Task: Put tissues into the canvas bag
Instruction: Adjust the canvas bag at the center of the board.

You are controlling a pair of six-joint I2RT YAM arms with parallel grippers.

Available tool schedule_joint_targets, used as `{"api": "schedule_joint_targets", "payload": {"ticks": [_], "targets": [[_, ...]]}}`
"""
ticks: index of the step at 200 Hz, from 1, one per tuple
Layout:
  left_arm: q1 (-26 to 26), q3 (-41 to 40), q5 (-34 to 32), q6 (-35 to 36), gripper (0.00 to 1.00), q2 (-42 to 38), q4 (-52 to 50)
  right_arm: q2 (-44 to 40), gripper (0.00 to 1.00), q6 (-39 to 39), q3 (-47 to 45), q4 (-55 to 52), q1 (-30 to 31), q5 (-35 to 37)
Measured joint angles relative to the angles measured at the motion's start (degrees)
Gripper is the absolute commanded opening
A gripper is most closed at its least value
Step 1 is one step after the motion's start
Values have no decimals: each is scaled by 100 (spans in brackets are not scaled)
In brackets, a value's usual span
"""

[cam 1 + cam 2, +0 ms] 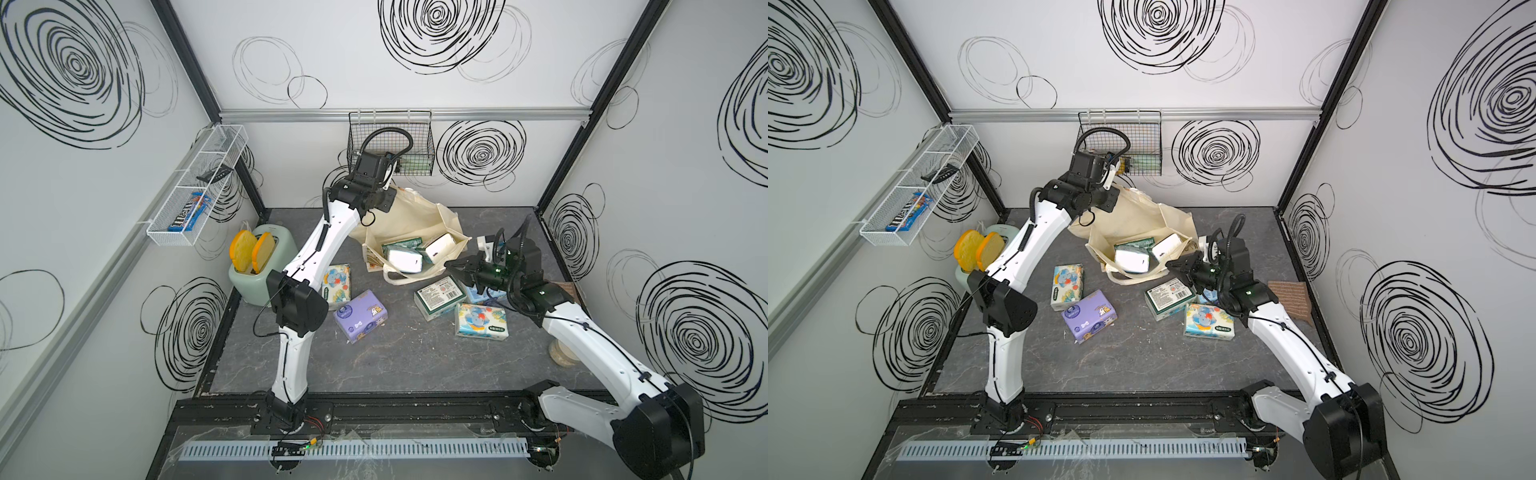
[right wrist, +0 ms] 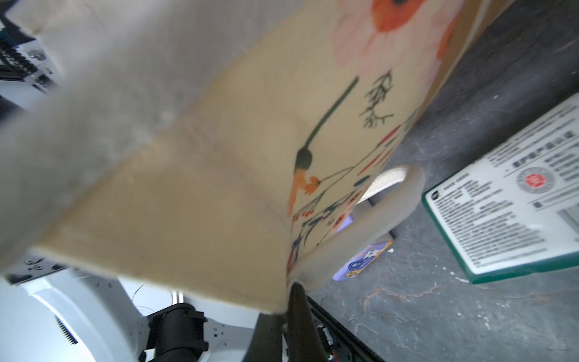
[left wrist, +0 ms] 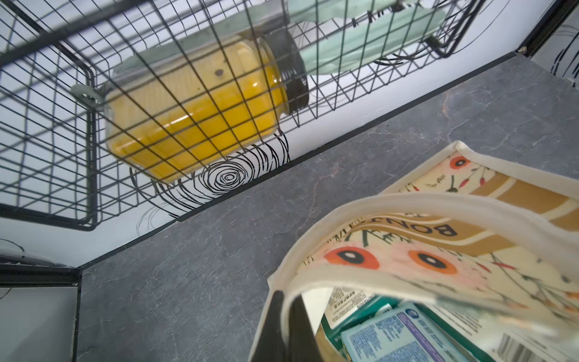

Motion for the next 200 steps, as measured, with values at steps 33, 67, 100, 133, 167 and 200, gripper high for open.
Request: {"api": "schedule_joint_targets", "payload": {"ticks": [33,67,100,133,167,200], "targets": [[-7,48,-190,87,0,13,-170,-120,0,435,697,13,105,-267],[-9,208,-275,105,0,96,-302,632,0,640,1095,302,-203,-560],[-37,223,-426,109,0,98,-278,918,0,610,710,315,-313,-450],[-125,299,-509,125,23,98,-291,1115,0,501,520,260,-590,-699],[-195,413,-599,74,97,98,-90,1158,0,433,525,232,-664,-710],[-192,422,-734,-181,96,52,46,1325,0,472,772,203,-640,-706]]}}
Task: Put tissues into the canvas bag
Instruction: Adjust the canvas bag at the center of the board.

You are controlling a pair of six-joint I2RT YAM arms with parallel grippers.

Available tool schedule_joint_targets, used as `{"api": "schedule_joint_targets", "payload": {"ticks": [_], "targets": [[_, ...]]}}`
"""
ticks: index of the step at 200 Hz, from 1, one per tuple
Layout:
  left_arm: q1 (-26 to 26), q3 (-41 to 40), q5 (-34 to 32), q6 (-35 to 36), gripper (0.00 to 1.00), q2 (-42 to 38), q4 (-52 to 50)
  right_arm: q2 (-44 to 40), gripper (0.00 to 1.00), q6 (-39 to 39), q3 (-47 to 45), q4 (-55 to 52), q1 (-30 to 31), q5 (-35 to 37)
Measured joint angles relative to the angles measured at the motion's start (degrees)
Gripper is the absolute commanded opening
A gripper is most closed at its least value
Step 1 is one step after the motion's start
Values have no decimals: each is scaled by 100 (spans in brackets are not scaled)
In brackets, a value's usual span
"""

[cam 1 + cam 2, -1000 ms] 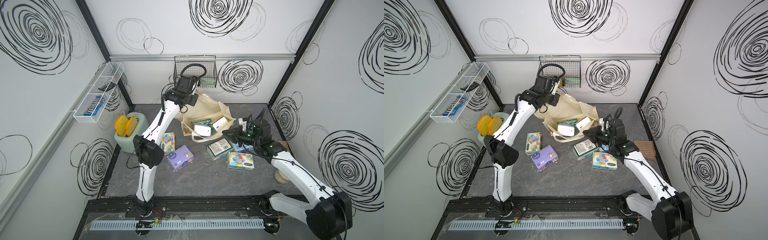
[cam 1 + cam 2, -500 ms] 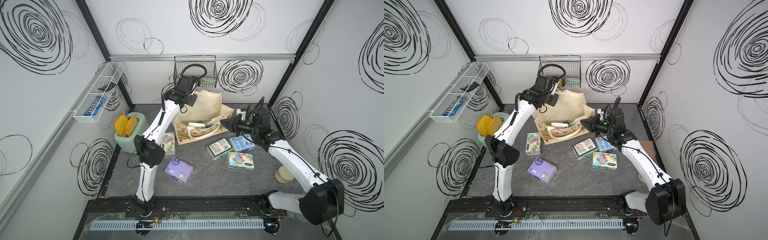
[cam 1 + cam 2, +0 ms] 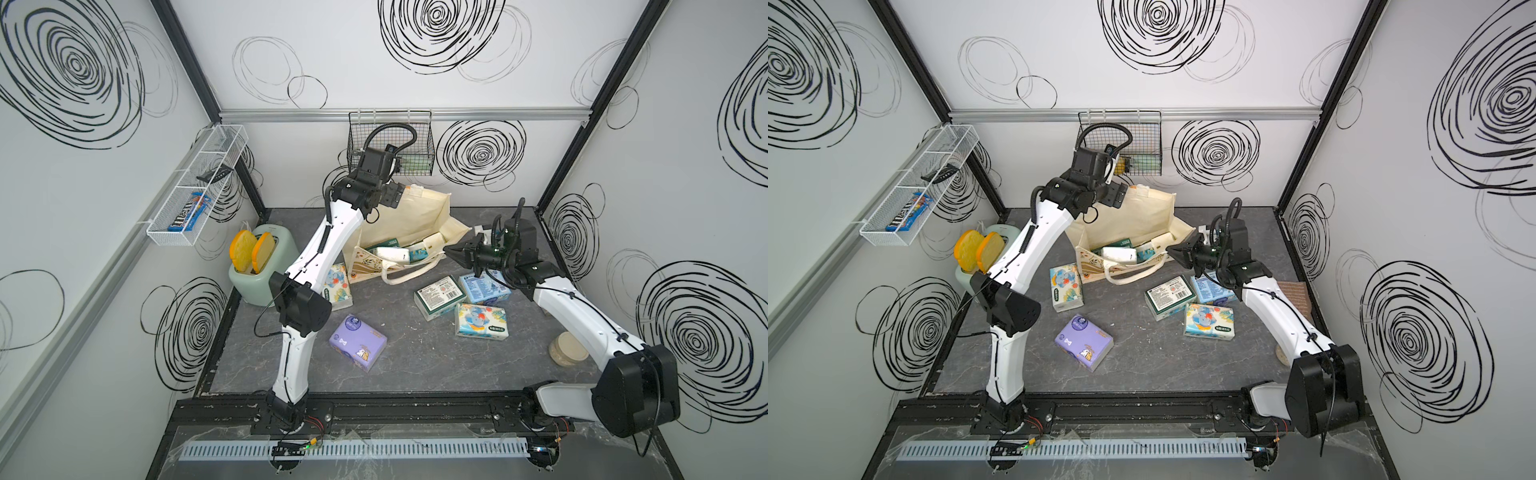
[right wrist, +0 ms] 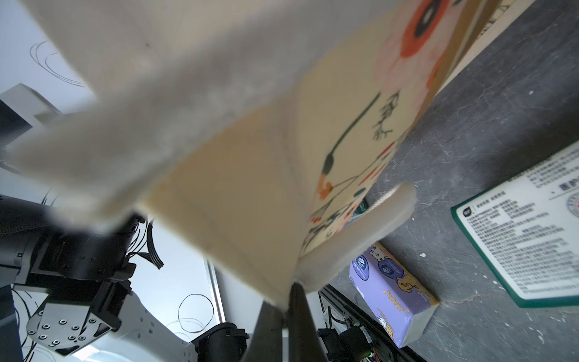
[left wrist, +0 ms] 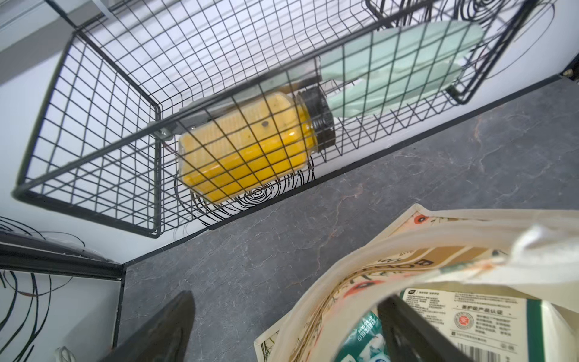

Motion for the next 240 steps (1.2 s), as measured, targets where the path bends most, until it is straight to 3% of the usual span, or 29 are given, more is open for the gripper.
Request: {"api": "schedule_joint_targets", "payload": {"ticks": [28,66,112,119,137,153,192,240], "targets": [[15,-308,111,-393,96,-564,96,234,0,125,468,-85,87,103],[52,-1794,455,-872,96,-2411,645,483,0,173,1158,-179,236,299],[55,-3519,855,-1178,96,-3943,1351,531,0,168,1043,-138,267,341],[52,-3871,931,-1224,96,-4118,1453,496,7,162,953,-105,267,341],[52,-4811,1139,-1379,96,-4546,1626,374,42,116,717,-52,264,330],[48,-5484,1311,-1497,96,-4874,1631,249,61,-52,535,-22,254,304],[57,-6310,1639,-1766,96,-5563,1633,-114,70,-1093,516,-442,243,404],[216,-7154,2312,-2315,96,-6533,1672,-820,73,-2465,468,-1128,269,483]]}}
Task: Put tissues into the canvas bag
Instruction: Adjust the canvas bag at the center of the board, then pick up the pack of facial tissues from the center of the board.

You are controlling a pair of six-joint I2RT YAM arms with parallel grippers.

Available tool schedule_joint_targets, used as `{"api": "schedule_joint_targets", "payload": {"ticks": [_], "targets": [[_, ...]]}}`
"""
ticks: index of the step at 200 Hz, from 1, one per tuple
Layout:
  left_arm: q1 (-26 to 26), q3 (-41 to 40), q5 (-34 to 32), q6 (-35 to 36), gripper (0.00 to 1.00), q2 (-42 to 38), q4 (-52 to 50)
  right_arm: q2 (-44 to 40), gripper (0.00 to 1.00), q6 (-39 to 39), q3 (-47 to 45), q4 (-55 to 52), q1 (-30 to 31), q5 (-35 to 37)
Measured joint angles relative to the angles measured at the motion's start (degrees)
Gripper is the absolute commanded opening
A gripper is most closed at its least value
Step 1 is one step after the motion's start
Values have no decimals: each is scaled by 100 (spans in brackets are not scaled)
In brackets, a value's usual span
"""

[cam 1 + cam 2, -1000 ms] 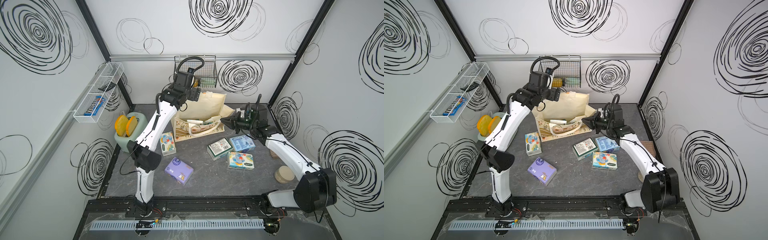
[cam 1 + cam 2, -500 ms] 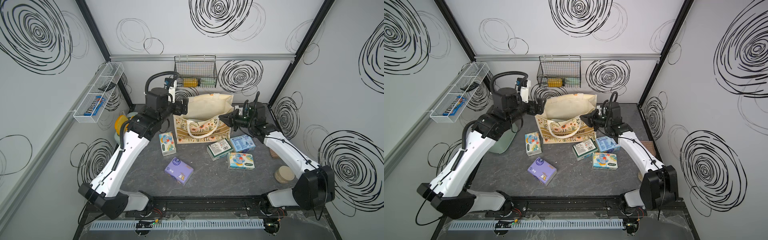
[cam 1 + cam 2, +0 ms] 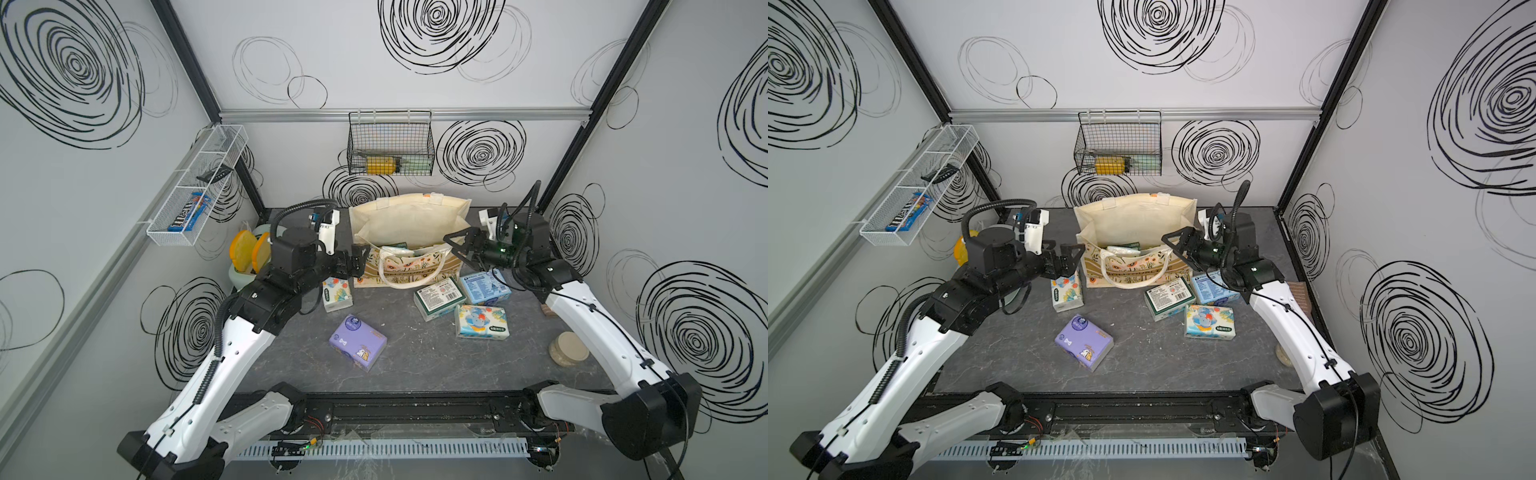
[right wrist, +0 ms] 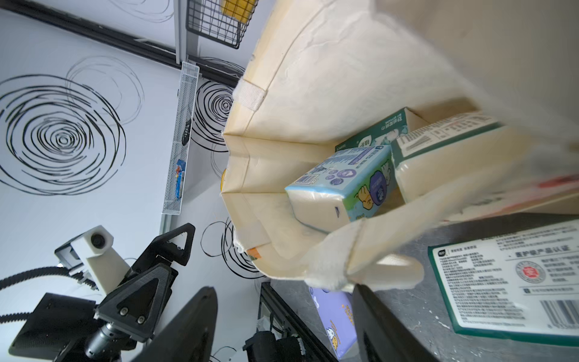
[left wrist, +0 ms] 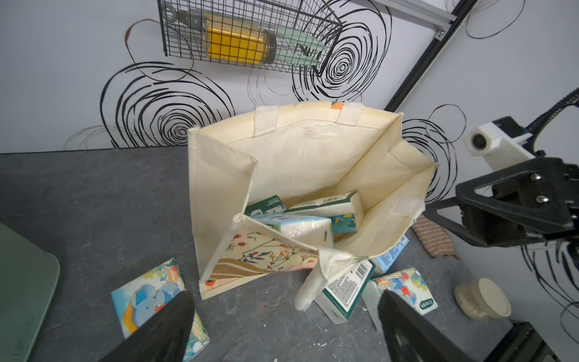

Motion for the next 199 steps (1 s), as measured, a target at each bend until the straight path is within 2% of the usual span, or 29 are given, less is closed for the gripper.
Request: {"api": "schedule_joint_targets", "payload": {"ticks": [35,72,86,108,122,134,151,171,177,191,199], "targets": [[15,-404,415,-402,96,-367,-7,-616,73,-400,-455,-186,90,116],[15,-688,688,-765,96,-780,-26,-817,70,-859,-538,-387,385,125],[22,-852,772,-960,96,-1023,-55,-879,72,-1344,-483,-538,911,136],[11,-1423,866,-1545,96,-1488,-170,-804,81,-2175,-317,-922,2411,522],[-33,-1945,955,-2013,96,-1812,-330,-636,82,-2562,-422,-986,3261,782],[-63,-2549,1025,-2444,97,-2212,-452,-461,82,-2750,-721,-898,3578,859],[-68,-3373,1021,-3053,99,-3056,-866,-87,81,-2841,-1303,-595,3654,863],[-68,-3847,1025,-3668,99,-3936,-1126,564,82,-2868,-1709,-317,3650,855],[-68,-3923,1040,-3805,99,-4061,-1117,782,82,-2894,-1735,-245,3648,850],[-70,-4144,1088,-4072,98,-4181,-1029,1228,92,-3003,-1683,-55,3646,855],[-81,-4317,1102,-4183,98,-4179,-968,1482,93,-3112,-1572,-20,3639,866]]}}
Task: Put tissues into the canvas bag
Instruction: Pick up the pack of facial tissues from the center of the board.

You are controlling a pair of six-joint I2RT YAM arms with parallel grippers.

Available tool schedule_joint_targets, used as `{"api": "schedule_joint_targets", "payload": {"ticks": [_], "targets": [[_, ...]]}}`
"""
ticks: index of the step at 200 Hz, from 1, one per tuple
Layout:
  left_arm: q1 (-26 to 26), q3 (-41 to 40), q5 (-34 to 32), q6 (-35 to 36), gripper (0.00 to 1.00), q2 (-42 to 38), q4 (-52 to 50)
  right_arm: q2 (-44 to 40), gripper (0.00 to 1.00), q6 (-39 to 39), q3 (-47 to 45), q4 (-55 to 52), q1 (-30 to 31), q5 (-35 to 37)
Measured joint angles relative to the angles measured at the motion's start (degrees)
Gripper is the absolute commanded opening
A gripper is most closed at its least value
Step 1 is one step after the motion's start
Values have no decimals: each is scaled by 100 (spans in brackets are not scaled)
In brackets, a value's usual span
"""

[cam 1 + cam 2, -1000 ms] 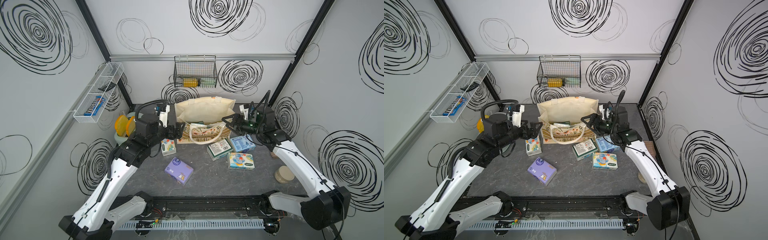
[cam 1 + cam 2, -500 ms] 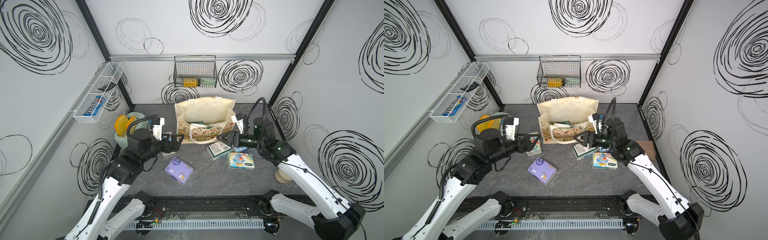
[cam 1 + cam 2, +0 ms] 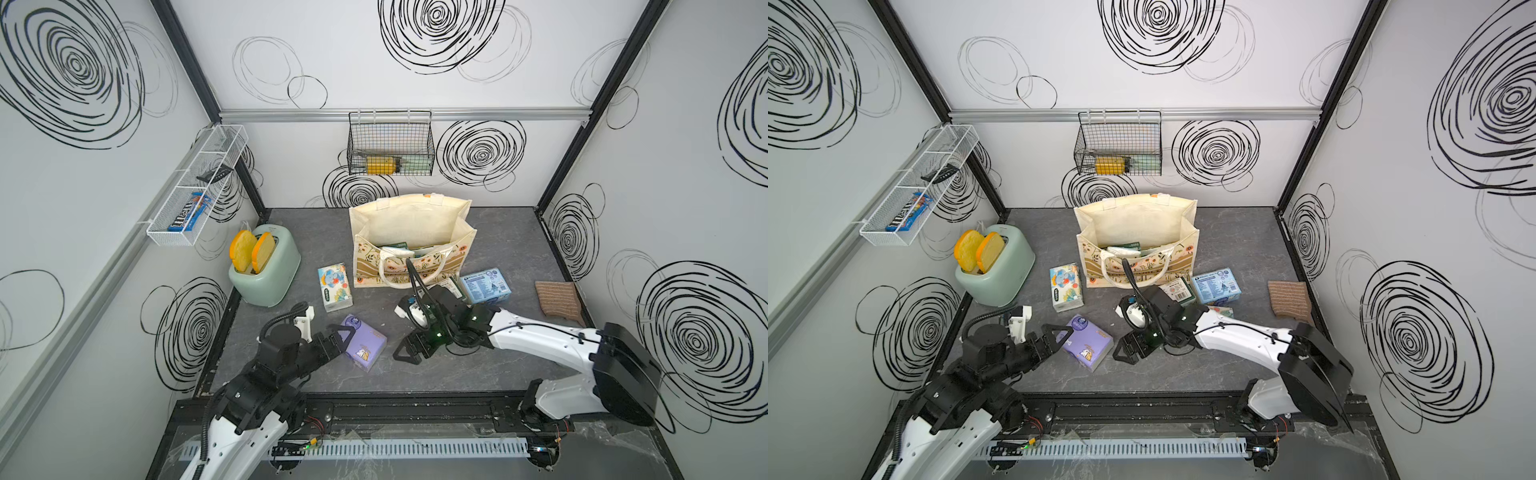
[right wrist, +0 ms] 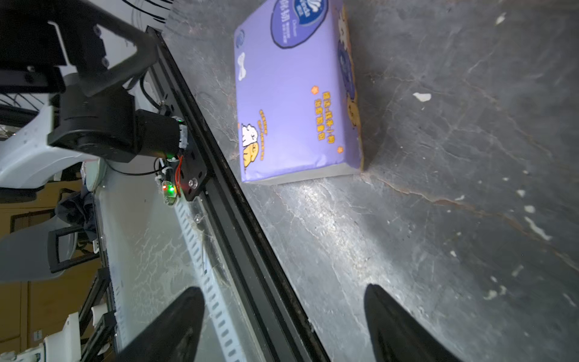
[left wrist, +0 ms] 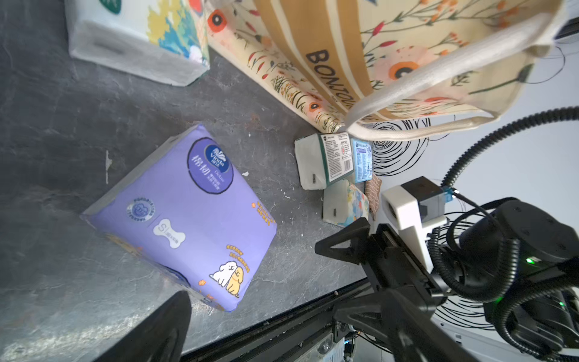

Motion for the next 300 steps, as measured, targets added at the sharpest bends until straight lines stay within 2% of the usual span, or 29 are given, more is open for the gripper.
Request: {"api": "schedule_joint_targets", "payload": {"ticks": [38,54,96,143,172,185,215,249,300], "targets": [[-13,-688,9,-422,99,-17,26,1357,93,-551,1062,111,-79,76],[-13,-844,11,-525,100,-17,70,1637,93,-634,1213,269,-79,120],[-15,-1416,129,-721,91,-26,597,2253,93,-651,1425,590,-50,-20],[-17,-1582,157,-804,90,57,1132,2747,93,-621,1447,1099,-46,-804],[37,-1624,160,-780,79,197,1305,2962,92,-605,1467,1414,-94,-1464],[90,-1637,162,-748,76,221,1325,3014,92,-566,1456,1506,-157,-1725],[219,-1685,160,-678,75,208,1355,3016,90,-332,1143,1856,-267,-2374],[249,-1690,203,-643,75,127,1366,2699,90,332,422,2551,-267,-3086],[249,-1703,249,-656,75,-424,1364,1661,88,955,0,3027,-267,-3195]]}}
